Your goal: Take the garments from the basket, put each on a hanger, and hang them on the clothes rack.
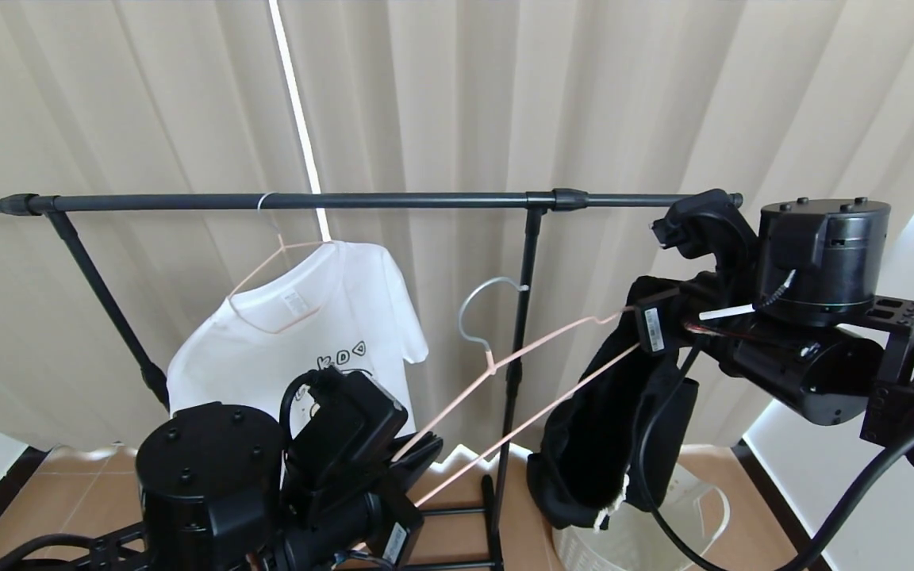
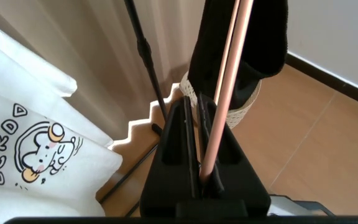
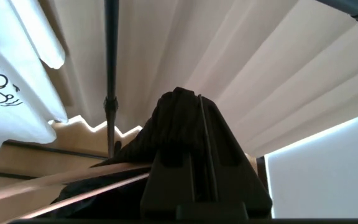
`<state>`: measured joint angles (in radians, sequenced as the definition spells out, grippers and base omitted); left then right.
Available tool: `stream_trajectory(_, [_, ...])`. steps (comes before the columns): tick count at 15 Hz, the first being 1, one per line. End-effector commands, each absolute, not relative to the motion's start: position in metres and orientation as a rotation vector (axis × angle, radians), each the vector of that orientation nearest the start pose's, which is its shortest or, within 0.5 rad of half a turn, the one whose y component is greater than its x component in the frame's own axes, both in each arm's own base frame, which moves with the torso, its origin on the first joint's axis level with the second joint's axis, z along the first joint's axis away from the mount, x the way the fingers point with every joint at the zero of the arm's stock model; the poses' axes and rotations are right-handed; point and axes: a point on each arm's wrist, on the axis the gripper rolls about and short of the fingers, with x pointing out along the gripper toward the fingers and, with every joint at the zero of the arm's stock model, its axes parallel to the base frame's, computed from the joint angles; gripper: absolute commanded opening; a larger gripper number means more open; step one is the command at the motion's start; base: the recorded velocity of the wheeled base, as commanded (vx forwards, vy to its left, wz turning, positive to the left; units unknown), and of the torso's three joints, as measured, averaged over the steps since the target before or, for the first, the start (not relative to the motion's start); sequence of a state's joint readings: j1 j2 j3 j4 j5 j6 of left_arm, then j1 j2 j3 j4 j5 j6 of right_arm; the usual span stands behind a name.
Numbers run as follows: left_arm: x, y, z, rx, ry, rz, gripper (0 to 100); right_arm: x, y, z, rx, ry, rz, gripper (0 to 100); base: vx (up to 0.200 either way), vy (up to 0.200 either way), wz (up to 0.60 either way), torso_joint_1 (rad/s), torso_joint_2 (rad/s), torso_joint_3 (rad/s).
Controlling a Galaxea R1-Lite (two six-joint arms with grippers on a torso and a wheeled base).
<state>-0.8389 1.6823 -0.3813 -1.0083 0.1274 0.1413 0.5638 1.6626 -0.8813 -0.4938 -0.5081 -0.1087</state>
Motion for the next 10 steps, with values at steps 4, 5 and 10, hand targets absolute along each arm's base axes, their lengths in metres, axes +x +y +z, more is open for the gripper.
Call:
stream_trajectory(4, [0.174, -0.191, 0.113, 0.281, 0.227, -0.719, 0, 0.245, 0.169, 0.201, -0.251, 0.236, 0.130, 0, 0.000, 0.000, 0.00, 0.000, 0.00, 0.000])
stream_trajectory(5, [0.174, -0.192, 0.113, 0.274, 0.226, -0.720, 0, 0.241, 0.173, 0.202, -0.250, 0.231, 0.140, 0, 0.000, 0.000, 0.00, 0.000, 0.00, 0.000])
stream_trajectory(10, [0.174, -0.195, 0.110, 0.282, 0.235, -0.711, 0, 0.213, 0.187, 0.216, -0.225, 0.182, 0.237, 0, 0.000, 0.000, 0.00, 0.000, 0.00, 0.000])
